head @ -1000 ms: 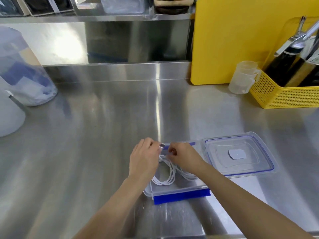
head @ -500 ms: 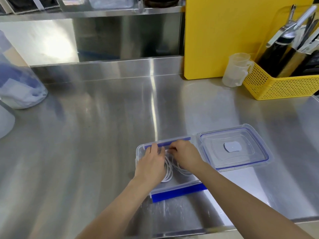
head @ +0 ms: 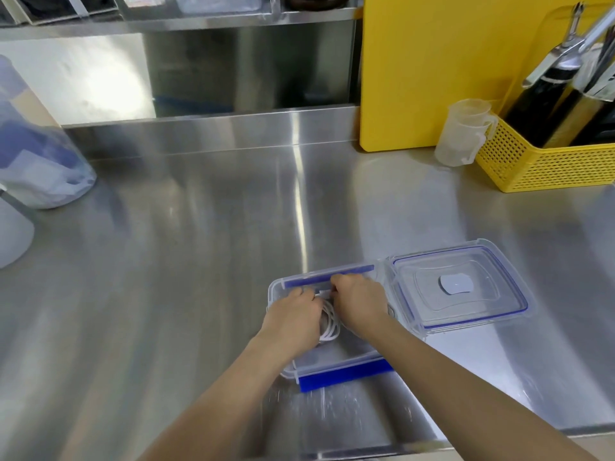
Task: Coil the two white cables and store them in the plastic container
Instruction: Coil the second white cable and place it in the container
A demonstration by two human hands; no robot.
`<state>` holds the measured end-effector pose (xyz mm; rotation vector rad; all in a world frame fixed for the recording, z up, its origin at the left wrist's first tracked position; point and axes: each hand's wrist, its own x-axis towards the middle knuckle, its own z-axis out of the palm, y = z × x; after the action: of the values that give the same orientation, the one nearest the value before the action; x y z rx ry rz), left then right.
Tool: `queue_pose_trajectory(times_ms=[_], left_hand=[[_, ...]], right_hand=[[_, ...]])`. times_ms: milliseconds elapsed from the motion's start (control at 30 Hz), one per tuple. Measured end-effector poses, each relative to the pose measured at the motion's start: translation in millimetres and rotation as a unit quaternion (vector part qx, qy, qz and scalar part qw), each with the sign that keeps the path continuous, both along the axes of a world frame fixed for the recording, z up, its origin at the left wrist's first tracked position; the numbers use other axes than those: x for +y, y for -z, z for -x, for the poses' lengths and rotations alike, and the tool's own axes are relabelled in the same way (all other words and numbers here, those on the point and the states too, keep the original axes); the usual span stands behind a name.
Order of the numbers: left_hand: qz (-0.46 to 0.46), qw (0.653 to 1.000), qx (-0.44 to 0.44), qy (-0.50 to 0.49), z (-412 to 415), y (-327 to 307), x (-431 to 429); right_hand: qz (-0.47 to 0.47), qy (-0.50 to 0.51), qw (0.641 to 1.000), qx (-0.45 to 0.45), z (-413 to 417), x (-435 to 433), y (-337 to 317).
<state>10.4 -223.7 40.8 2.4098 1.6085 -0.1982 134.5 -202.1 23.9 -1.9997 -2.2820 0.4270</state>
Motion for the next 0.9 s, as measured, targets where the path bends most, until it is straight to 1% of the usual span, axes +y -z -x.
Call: queue_pose_trajectory(times_ms=[233,467,700,800,900], left_hand=[[-0.029,0.998,-0.058,-0.001,7,2,-3],[-0.063,0.996,-0.069,0.0,8,-1,-5],[-0.076,0.994,-0.077,-0.003,3,-9,-2],[-0.07,0.994,-0.079,0.001,-6,-10,1],[-0.059,0.993,-0.103,0.004,-25,-16,2]], right_hand=[[-0.016,0.018,0.998,0.063,0,0,-5],[-0.045,0.035,0.994,0.093,-4,-1,-7],[-0.104,0.07,0.979,0.159,-14,-1,-17],[-0.125,0.071,0.976,0.162,-23,-2,-22],[-0.137,0.073,0.975,0.16,-38,-5,-26]])
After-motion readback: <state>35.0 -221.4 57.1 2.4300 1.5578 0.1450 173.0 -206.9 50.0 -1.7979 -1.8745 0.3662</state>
